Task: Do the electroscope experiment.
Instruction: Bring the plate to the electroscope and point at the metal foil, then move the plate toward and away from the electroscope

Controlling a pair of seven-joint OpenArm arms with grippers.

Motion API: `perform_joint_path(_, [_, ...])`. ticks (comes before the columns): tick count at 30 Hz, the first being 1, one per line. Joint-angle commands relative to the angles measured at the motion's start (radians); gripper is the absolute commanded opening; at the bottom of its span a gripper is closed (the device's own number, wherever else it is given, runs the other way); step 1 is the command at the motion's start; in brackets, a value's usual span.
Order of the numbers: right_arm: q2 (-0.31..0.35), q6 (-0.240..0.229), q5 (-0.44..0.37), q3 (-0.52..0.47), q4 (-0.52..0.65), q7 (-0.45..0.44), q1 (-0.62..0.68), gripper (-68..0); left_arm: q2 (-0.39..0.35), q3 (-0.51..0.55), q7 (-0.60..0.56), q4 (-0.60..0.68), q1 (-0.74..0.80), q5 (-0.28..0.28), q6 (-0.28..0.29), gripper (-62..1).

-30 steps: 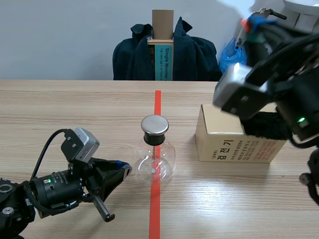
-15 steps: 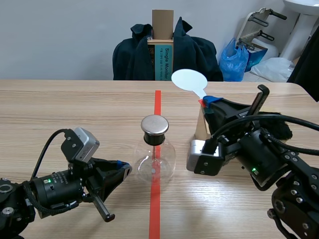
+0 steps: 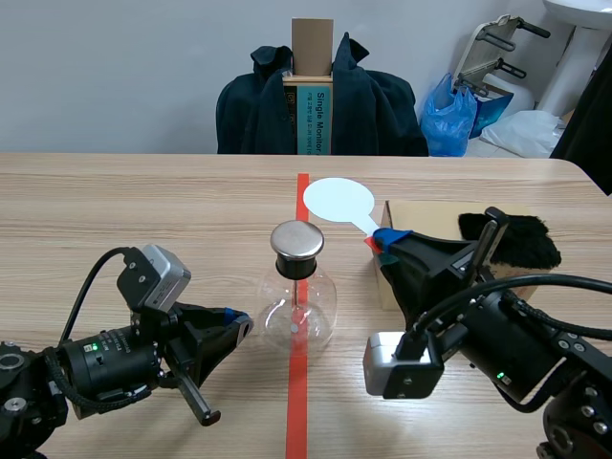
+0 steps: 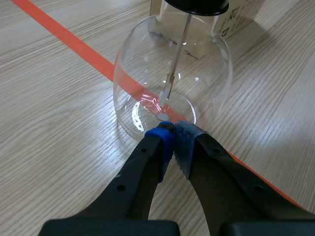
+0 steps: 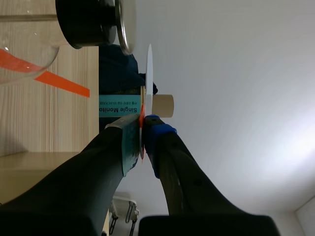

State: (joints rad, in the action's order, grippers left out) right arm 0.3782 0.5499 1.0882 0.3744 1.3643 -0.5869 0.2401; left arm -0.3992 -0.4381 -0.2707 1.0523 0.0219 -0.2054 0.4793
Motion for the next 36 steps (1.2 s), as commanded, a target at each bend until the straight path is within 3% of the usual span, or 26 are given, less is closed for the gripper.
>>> perform_joint_path(1, [0.018, 0.031, -0.015, -0.006, 0.026, -0.014, -0.007, -66.9, 0.000, 0.001, -0.018, 0.021, -0.005, -0.006, 0.002, -58.2])
perform_joint_path(6, [0.018, 0.056, -0.015, -0.006, 0.026, -0.061, -0.007, -66.9, 0.000, 0.001, -0.017, 0.021, -0.005, -0.006, 0.002, -58.2])
perform_joint_path(22, [0.018, 0.055, -0.014, -0.006, 0.026, -0.187, -0.007, -66.9, 0.000, 0.001, -0.018, 0.021, -0.005, -0.006, 0.002, -58.2])
perform_joint_path(32, [0.018, 0.055, -0.015, -0.006, 0.026, -0.212, -0.002, -66.9, 0.000, 0.001, -0.018, 0.021, -0.005, -0.006, 0.002, -58.2])
perform_joint_path(36, [0.023, 0.055, -0.015, -0.006, 0.026, -0.179, -0.002, -66.9, 0.000, 0.001, -0.018, 0.021, -0.005, -0.006, 0.002, -58.2])
